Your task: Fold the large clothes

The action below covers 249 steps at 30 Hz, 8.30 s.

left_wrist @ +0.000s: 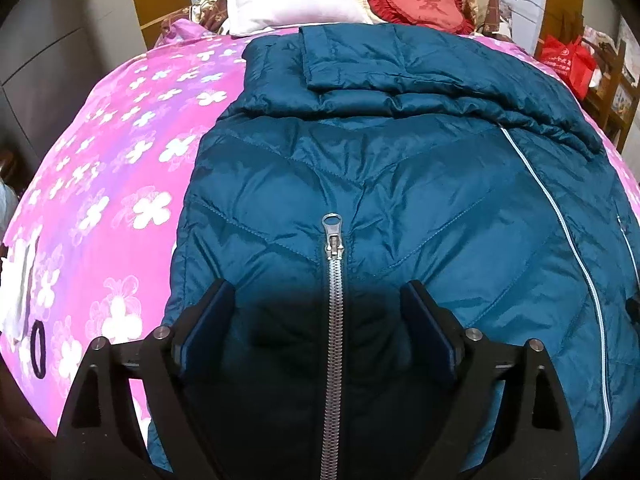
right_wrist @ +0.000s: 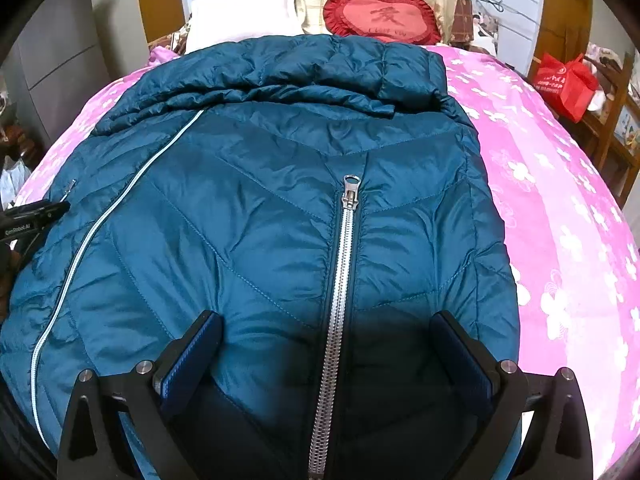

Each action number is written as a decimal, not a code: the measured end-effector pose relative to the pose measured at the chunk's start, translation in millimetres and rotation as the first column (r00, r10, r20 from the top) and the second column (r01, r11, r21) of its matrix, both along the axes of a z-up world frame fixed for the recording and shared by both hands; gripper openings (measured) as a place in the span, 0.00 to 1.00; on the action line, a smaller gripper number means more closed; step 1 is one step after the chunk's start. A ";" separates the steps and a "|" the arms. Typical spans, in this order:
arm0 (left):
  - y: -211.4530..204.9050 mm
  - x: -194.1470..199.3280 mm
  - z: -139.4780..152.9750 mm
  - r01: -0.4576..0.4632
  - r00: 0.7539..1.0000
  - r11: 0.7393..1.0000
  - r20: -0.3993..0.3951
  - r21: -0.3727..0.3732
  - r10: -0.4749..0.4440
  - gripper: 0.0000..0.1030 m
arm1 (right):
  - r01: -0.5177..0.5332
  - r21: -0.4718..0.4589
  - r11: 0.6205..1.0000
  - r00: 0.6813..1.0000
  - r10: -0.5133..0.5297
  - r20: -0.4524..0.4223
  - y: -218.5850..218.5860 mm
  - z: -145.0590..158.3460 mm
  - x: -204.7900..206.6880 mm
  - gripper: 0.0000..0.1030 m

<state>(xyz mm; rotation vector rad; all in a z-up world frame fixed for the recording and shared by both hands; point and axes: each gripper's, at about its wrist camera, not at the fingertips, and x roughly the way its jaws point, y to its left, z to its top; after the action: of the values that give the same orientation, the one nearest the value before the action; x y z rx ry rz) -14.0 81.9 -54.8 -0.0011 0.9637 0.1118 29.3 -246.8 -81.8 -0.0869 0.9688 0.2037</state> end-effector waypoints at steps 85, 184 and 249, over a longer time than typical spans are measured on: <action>79.3 -105.2 28.3 0.020 0.995 0.999 -0.100 -0.040 -0.024 0.90 | 0.071 0.443 0.893 0.997 -0.058 -0.042 -119.1 5.1 -100.7 1.00; 110.0 -260.1 96.7 0.180 0.932 0.856 0.361 -0.484 0.009 0.09 | 0.017 0.378 0.926 0.890 -0.186 0.416 -76.8 97.3 -243.7 0.14; 67.9 -41.5 73.3 -0.160 0.952 0.980 0.242 -0.119 0.185 0.10 | 0.220 0.108 0.970 0.839 -0.244 0.486 -30.1 92.6 -23.8 0.14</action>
<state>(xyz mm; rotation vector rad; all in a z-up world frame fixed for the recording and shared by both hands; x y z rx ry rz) -55.5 149.8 18.4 -0.1864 0.7118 0.2204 5.6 -276.9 10.7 0.0248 0.4490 -0.0247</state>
